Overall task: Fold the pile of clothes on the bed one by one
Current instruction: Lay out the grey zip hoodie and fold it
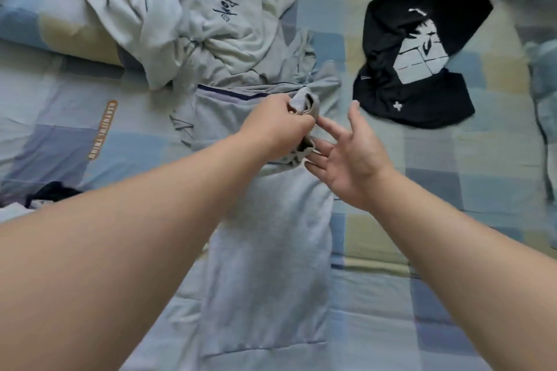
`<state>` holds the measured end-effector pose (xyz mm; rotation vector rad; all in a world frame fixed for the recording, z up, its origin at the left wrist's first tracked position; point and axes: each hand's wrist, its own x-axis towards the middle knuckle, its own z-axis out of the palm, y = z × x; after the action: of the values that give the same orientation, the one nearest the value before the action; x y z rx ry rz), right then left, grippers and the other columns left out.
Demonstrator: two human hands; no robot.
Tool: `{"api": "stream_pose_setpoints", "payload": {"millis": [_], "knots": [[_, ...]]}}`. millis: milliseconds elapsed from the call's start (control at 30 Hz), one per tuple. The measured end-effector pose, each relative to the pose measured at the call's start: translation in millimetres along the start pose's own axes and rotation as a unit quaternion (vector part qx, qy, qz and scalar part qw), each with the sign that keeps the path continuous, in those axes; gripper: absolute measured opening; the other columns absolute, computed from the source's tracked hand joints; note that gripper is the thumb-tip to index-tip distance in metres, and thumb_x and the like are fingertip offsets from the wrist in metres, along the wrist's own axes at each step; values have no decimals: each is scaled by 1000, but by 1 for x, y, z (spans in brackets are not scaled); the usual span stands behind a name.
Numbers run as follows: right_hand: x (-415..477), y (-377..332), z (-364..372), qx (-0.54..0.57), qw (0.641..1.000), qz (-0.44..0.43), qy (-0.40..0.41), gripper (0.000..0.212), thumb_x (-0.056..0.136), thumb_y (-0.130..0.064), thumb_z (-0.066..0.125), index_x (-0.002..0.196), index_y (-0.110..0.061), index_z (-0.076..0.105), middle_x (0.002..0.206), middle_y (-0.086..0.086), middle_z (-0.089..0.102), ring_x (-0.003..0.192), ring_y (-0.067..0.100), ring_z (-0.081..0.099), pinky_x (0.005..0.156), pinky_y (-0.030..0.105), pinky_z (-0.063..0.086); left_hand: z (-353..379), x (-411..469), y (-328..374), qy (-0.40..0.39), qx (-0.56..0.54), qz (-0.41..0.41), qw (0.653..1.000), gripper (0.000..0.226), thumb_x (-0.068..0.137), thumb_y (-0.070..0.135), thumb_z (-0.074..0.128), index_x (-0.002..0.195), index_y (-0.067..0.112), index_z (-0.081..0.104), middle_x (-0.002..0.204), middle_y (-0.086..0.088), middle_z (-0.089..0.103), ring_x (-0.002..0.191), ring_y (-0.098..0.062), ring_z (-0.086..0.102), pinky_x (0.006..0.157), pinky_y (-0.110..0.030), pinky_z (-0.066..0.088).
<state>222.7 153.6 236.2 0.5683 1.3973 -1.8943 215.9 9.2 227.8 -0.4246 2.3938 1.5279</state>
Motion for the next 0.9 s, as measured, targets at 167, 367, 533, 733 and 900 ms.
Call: {"api": "stream_pose_setpoints", "payload": {"millis": [167, 367, 533, 733, 900], "knots": [[-20, -22, -112, 40, 999, -15, 28, 73, 96, -75, 27, 144, -26, 53, 123, 13, 71, 111, 27, 70, 106, 38, 48, 115, 8, 49, 2, 37, 7, 999, 12, 84, 32, 62, 88, 21, 64, 72, 7, 64, 75, -20, 65, 62, -29, 46], [-40, -31, -182, 47, 997, -27, 64, 68, 96, -72, 32, 137, -24, 58, 123, 16, 70, 110, 30, 71, 105, 40, 48, 185, 6, 80, -36, 6, -12, 999, 14, 91, 36, 61, 85, 25, 56, 72, 8, 62, 77, -21, 65, 61, -28, 42], [-22, -27, -178, 18, 998, -10, 60, 67, 96, -72, 31, 135, -25, 58, 124, 15, 69, 113, 32, 69, 108, 43, 46, 167, 12, 59, -51, -82, -72, 993, 9, 76, 25, 63, 75, 18, 58, 68, -1, 63, 71, -27, 66, 76, -42, 60], [29, -1, -101, -147, 988, -13, 44, 49, 102, -59, 35, 124, -28, 65, 118, 3, 72, 112, 19, 66, 97, 39, 48, 78, 37, -14, 75, -98, -144, 982, 24, 77, 22, 64, 98, 12, 56, 97, -12, 67, 91, -32, 68, 84, -54, 58], [85, 34, -64, -483, 839, -213, 130, 34, 99, -29, 51, 131, -24, 62, 133, -4, 62, 126, 17, 53, 110, 37, 39, 9, 63, -96, 141, 81, -201, 966, 30, 92, 20, 58, 120, 18, 46, 111, -3, 61, 101, -26, 59, 79, -33, 41]]}}
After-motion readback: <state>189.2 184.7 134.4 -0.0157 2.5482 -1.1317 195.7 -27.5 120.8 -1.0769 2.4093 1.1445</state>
